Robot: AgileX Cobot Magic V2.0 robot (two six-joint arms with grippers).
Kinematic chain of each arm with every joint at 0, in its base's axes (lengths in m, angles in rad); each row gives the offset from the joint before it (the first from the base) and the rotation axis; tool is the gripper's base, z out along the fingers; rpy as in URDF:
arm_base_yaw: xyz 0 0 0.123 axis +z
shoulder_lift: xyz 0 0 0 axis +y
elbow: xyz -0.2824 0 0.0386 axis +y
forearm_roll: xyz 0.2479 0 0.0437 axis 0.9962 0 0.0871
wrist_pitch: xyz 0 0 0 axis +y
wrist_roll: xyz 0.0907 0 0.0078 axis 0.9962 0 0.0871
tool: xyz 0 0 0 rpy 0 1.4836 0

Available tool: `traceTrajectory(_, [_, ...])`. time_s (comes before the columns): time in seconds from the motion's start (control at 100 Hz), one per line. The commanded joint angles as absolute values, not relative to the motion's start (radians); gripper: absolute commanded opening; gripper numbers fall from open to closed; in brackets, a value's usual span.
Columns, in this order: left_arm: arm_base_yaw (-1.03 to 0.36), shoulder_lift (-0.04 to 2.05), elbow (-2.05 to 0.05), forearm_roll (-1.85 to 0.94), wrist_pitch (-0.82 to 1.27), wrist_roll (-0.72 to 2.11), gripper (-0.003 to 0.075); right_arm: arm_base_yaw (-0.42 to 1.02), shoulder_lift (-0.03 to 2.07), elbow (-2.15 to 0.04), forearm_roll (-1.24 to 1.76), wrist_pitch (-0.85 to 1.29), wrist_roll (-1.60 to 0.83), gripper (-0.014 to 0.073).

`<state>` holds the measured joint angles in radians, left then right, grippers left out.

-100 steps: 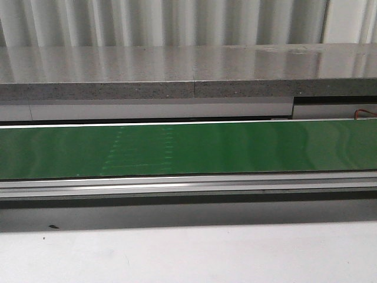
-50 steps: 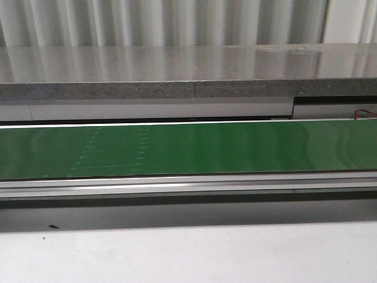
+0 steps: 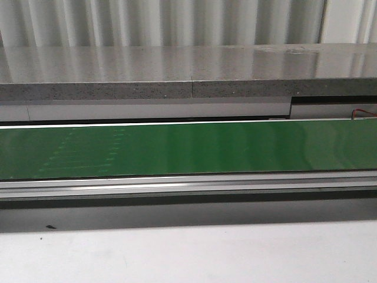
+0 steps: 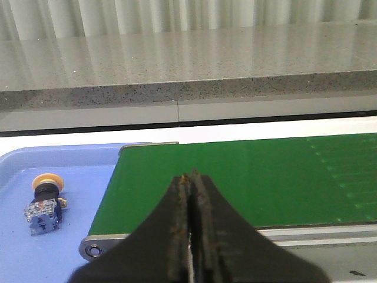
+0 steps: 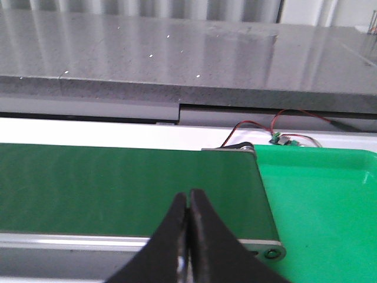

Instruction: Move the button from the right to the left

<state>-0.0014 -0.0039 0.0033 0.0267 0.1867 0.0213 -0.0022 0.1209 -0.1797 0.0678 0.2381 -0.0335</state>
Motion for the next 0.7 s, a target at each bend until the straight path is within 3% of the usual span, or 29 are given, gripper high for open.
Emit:
traceTrajectory(0.0, [-0.007,-0.036,0.042,0.026,0.109,0.013,-0.0021,-0.038,0.131,-0.151,0.057,0.038,-0.043,-0.0068])
traceTrajectory(0.29, [-0.007,-0.036,0.042,0.026,0.109,0.013,-0.002,-0.105,0.017,0.01,0.051,-0.027,-0.043,-0.0068])
traceTrajectory(0.69, [-0.007,-0.036,0.042,0.026,0.109,0.013,-0.002,-0.105,-0.03,0.008,0.03,0.04,-0.043,-0.0068])
